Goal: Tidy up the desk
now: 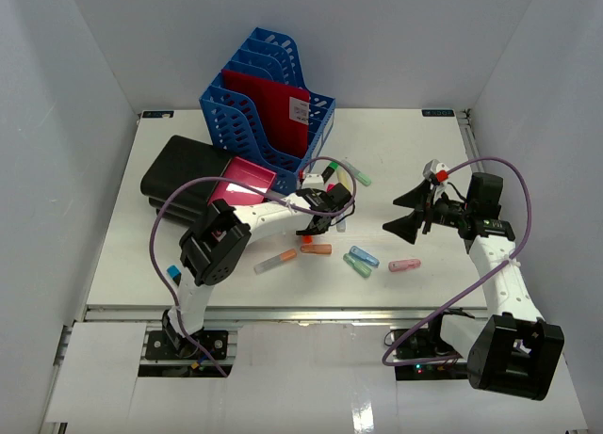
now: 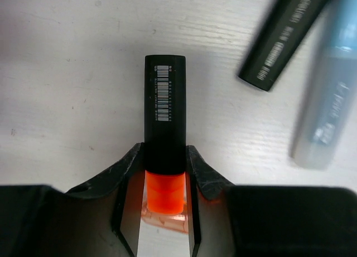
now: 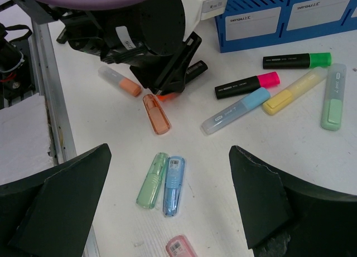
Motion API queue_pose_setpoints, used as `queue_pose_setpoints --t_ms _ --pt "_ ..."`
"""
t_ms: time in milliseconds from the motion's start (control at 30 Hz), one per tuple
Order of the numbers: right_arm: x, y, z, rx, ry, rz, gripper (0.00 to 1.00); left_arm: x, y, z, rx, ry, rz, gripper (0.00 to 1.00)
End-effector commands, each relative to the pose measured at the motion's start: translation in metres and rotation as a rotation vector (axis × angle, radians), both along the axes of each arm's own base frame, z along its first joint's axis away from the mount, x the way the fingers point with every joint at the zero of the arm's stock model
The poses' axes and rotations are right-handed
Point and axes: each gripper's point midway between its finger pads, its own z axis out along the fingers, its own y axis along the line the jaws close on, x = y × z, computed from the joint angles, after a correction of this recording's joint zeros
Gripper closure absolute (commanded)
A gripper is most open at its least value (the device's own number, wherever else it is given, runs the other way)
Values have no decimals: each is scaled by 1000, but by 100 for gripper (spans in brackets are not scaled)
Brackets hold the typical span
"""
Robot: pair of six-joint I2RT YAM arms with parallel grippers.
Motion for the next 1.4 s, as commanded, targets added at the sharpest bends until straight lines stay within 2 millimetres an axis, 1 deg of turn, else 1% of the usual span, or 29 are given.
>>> queue_pose_setpoints --t_ms 0,67,167,200,267,333,433,533,600,633,667,767,833,900,967,1033,1100,1167,1200,1267,1300,1367 --pt "-2 0 10 6 -52 14 7 -11 -15 107 -94 -176 -144 100" --pt "-2 0 10 8 -51 13 7 -27 -8 118 -102 -191 -175 100" --pt "-3 0 10 11 -51 18 7 -43 14 136 -123 -220 -187 100" --pt "-3 0 10 12 -50 18 7 -47 22 145 -135 -236 -186 100" --pt "-3 0 10 15 -45 20 7 -54 40 172 -173 -291 -187 100" --pt "-3 0 9 16 -41 20 7 -53 60 189 -138 -343 -180 100" --pt "-3 0 9 16 -38 19 7 -42 101 200 -65 -368 -120 100" --pt "-3 0 8 17 -35 18 7 -29 136 199 -23 -357 -73 100" --pt "-2 -1 7 17 -34 16 7 -18 156 199 10 -357 -49 100" --pt "-2 -1 7 18 -33 15 7 -12 162 199 20 -361 -34 99" --pt "-2 -1 7 18 -32 15 7 -6 166 198 32 -362 -24 98" --pt "-2 -2 7 18 -30 12 7 12 174 186 89 -336 -11 96" --pt "-1 -3 7 20 -31 9 7 24 176 177 104 -321 -2 94" --pt "-2 -3 7 22 -29 9 7 32 175 173 104 -314 7 84" --pt "-3 -3 6 29 -17 6 7 38 171 165 105 -298 11 67" --pt "-2 -3 4 34 -20 3 7 41 170 164 104 -295 15 52" --pt "-1 -3 3 37 -16 -6 7 41 169 164 96 -296 19 43" --pt "0 -3 -1 39 17 -22 7 41 168 165 86 -298 18 38" --pt "4 -3 -3 27 33 -44 7 40 167 166 78 -301 18 34" --pt "13 2 -12 -29 62 -87 7 38 165 169 55 -304 12 32" --pt "13 8 -17 -56 90 -85 7 37 164 171 44 -306 9 32" --pt "12 27 -27 -115 103 -57 6 35 162 175 20 -310 3 31"
